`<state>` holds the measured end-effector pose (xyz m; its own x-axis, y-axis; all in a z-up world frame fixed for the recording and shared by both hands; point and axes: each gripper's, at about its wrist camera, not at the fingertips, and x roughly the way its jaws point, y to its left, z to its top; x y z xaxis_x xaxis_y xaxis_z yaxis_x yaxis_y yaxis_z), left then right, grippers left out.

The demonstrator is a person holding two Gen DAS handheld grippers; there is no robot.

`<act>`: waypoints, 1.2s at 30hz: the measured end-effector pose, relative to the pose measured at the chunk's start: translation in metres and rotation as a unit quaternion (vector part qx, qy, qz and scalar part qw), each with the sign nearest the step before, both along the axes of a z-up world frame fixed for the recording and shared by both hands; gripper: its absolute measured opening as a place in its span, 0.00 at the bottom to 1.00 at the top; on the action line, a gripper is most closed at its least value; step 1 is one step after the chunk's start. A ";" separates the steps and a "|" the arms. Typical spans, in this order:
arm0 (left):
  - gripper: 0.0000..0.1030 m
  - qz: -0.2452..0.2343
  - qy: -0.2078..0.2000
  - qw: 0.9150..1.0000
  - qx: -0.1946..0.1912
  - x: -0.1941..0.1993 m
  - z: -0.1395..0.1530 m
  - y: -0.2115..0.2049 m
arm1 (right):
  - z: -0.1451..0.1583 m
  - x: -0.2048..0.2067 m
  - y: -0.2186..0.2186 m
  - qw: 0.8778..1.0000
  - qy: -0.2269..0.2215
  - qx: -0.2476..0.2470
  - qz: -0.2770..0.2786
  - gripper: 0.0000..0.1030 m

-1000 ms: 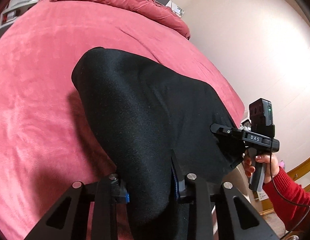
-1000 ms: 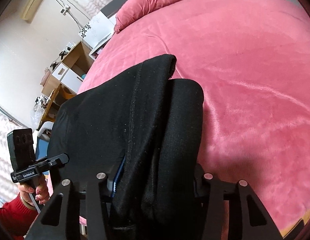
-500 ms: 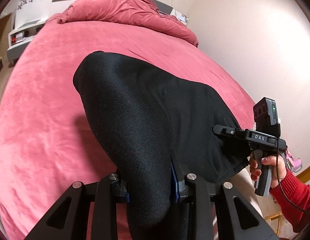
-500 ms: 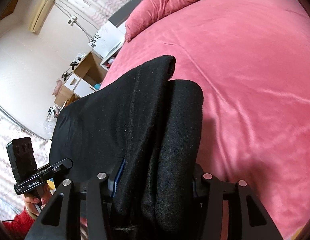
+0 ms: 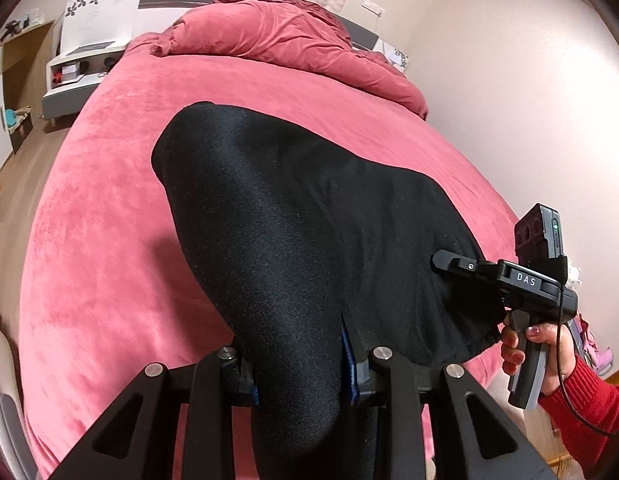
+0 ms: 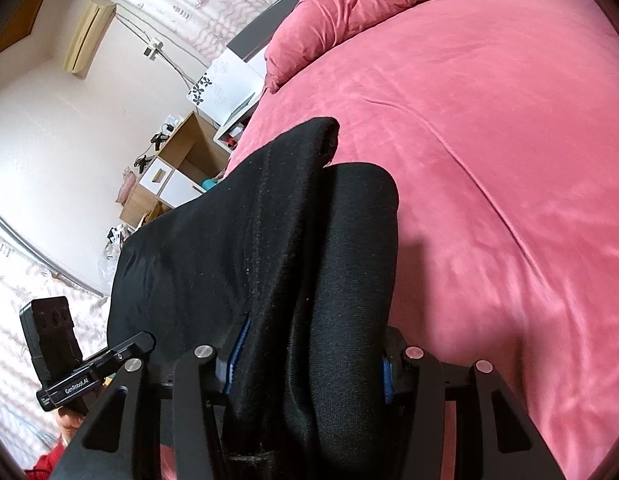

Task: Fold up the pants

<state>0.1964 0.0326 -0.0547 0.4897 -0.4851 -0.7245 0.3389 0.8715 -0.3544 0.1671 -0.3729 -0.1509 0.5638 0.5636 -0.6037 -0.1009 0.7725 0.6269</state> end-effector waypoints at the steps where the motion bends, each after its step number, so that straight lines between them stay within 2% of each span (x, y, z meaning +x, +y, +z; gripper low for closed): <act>1: 0.28 0.002 0.000 1.000 0.002 0.005 -0.001 0.002 | 0.002 0.009 0.005 1.000 0.000 -0.002 0.001 0.49; 17: 0.29 0.032 -0.004 0.999 0.015 0.086 -0.013 0.024 | -0.002 0.090 0.037 1.000 -0.007 -0.003 -0.020 0.48; 21: 0.29 0.039 0.002 0.999 0.015 0.106 -0.025 0.027 | -0.009 0.110 0.034 0.999 -0.009 -0.004 -0.031 0.48; 24: 0.33 0.044 0.014 0.998 0.036 0.120 -0.043 0.027 | -0.023 0.118 0.033 0.999 0.003 -0.022 -0.030 0.48; 31: 0.54 0.080 0.014 0.996 0.028 0.113 -0.067 0.036 | -0.037 0.114 0.026 0.999 -0.003 -0.016 -0.040 0.60; 36: 0.56 0.104 0.011 0.993 0.045 0.093 -0.066 0.034 | -0.020 0.103 0.037 0.994 0.004 -0.096 -0.060 0.78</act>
<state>0.2897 0.0665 -0.1204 0.5560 -0.3069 -0.7725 0.1408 0.9507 -0.2764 0.2700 -0.3361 -0.1708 0.6138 0.3670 -0.6990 0.0034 0.8842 0.4672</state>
